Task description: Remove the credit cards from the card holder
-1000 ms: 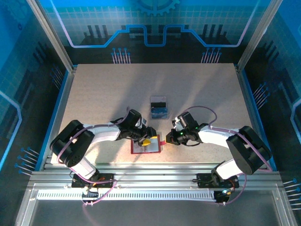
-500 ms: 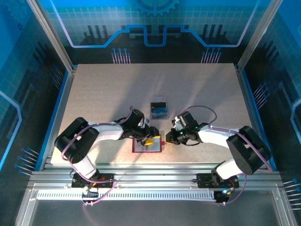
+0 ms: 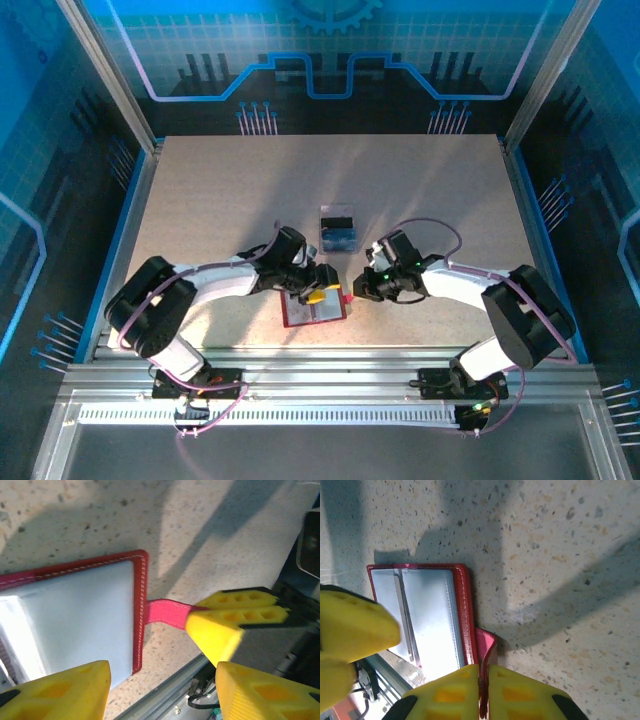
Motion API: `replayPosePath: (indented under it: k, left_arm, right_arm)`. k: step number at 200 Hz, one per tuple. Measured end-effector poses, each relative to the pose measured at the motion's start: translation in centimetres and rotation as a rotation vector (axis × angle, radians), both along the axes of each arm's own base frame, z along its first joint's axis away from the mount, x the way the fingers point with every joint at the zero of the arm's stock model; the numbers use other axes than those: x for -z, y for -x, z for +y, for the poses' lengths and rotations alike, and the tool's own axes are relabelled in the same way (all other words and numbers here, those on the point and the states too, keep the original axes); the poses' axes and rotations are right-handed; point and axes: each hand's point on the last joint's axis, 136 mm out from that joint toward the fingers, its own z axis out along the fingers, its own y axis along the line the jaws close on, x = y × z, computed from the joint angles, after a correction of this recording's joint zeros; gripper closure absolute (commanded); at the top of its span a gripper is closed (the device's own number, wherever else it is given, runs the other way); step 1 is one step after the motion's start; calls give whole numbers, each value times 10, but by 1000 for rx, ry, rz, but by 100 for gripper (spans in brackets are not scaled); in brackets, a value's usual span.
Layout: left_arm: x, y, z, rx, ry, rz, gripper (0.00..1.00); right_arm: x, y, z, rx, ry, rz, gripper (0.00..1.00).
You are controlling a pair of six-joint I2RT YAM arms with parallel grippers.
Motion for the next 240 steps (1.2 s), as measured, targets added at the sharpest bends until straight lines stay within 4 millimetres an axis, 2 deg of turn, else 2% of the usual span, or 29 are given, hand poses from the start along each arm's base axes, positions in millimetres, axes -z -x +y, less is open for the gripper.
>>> replayPosePath:
  k: [21, 39, 79, 105, 163, 204, 240]
  left_arm:
    - [-15, -3, 4, -2, -16, -47, 42]
    - [-20, -2, 9, -2, -37, -69, 42]
    - [-15, -1, 22, -17, -88, -64, 42]
    - [-11, -1, 27, -27, -102, -54, 43]
    - [0, 5, 43, -58, -137, -45, 46]
    - [5, 9, 59, -92, -147, -40, 53]
    - [24, 20, 71, -110, -172, 3, 62]
  right_arm:
    - [0, -2, -4, -2, 10, 0, 90]
    - [1, -2, -8, -6, 25, 4, 90]
    - [3, 2, -21, -1, 64, 16, 88]
    - [-4, 1, -27, 7, 73, -4, 79]
    - [-10, 3, -36, 16, 115, -13, 71]
    - [-32, -9, -27, 15, 85, -67, 70]
    - [-45, -9, 0, -41, 47, -81, 70]
